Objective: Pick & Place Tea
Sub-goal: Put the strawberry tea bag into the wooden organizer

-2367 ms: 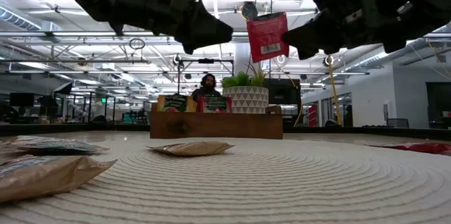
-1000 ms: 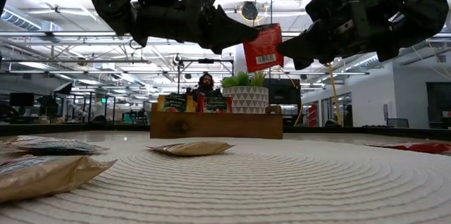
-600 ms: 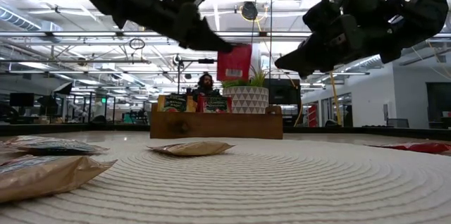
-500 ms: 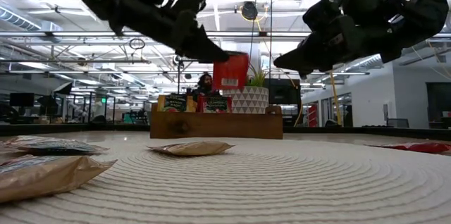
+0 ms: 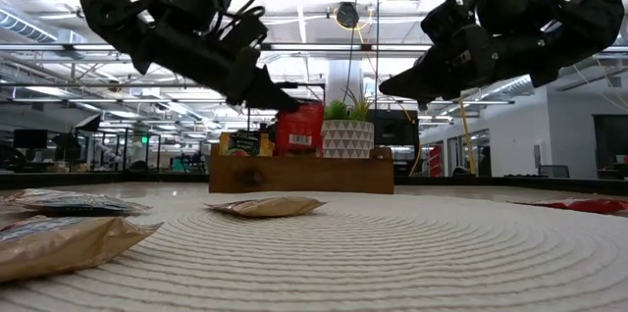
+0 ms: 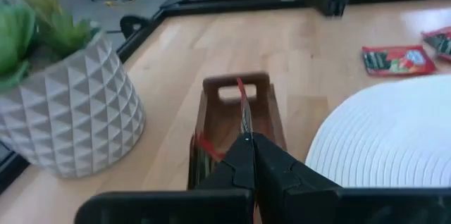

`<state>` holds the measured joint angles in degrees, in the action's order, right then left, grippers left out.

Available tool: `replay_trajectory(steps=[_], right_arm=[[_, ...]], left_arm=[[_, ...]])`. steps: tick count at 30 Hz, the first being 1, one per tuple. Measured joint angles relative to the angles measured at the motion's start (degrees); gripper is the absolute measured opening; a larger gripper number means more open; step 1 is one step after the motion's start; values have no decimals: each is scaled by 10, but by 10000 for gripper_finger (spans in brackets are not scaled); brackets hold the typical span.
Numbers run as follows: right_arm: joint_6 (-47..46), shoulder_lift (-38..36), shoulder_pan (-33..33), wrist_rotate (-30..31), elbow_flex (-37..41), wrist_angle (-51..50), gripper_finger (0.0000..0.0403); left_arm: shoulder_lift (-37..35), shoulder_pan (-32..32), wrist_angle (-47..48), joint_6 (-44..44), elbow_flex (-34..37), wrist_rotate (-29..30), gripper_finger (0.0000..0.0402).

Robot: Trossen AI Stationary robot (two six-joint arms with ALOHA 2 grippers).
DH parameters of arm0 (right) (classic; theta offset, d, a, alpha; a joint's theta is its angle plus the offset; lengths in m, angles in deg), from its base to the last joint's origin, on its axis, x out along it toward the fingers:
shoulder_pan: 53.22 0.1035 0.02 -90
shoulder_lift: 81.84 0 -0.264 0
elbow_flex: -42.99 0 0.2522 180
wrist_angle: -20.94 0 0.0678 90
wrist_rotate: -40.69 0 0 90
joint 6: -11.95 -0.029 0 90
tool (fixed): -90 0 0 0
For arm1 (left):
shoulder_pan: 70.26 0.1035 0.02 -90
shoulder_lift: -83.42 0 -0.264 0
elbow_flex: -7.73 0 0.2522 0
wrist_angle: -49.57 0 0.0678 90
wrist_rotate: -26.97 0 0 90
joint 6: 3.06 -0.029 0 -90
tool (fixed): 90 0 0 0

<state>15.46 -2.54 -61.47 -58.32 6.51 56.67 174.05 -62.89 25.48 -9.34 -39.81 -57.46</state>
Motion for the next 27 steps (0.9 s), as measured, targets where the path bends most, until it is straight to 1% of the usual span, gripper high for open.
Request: replay_trajectory(steps=[4,7,14,19,27], right_arm=[[1,0,0,0,0,0,0],[2,0,0,0,0,0,0],[2,0,0,0,0,6,0],[2,0,0,0,0,8,0],[2,0,0,0,0,8,0]], left_arm=[[5,8,-35,6,11,-14,0],[12,13,-29,11,13,-15,0],[62,14,-89,19,8,-28,0],[77,20,-89,24,8,-25,0],[77,20,-71,25,8,-25,0]])
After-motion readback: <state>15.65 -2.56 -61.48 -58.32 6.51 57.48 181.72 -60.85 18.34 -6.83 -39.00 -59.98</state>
